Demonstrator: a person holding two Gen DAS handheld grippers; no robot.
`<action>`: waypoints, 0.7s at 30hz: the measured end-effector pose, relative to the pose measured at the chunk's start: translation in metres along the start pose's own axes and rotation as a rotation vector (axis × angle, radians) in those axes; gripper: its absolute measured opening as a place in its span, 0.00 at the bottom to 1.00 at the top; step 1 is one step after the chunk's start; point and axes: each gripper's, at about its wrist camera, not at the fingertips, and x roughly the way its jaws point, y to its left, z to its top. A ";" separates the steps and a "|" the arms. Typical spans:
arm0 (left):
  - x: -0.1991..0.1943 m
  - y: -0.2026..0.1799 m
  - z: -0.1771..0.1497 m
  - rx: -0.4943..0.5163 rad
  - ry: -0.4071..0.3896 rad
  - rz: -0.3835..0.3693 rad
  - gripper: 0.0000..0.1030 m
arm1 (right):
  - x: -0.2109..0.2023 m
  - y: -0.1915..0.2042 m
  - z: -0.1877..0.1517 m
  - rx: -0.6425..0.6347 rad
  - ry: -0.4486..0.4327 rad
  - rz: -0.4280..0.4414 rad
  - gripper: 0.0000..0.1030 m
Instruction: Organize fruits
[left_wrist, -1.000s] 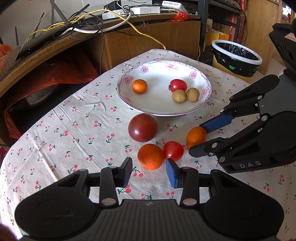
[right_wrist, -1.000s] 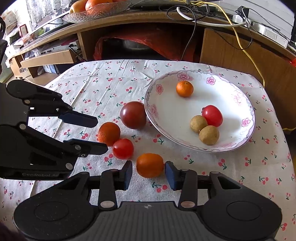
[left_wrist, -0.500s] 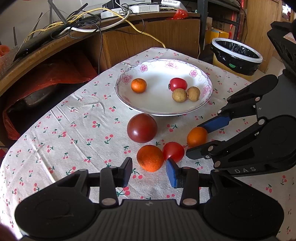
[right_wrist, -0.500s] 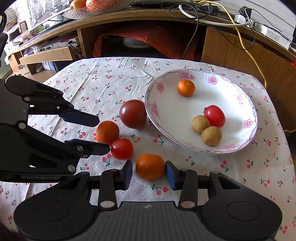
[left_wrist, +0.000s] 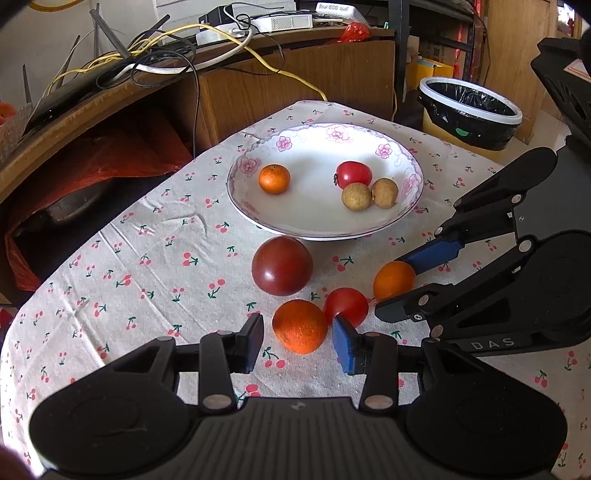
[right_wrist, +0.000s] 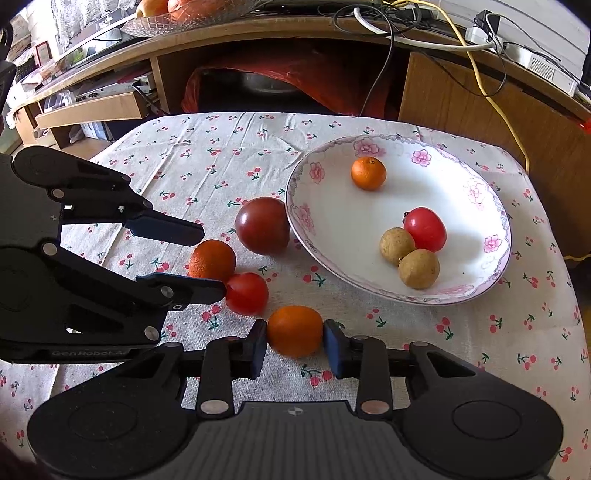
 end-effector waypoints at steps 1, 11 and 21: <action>0.000 0.000 0.000 -0.003 0.000 -0.001 0.48 | 0.000 0.000 0.000 0.000 0.000 0.000 0.28; -0.003 -0.002 -0.003 0.009 -0.015 -0.007 0.43 | -0.003 -0.004 -0.002 0.023 0.003 0.011 0.27; -0.002 -0.001 -0.002 -0.009 -0.017 -0.005 0.40 | -0.004 -0.009 -0.003 0.035 0.006 -0.001 0.27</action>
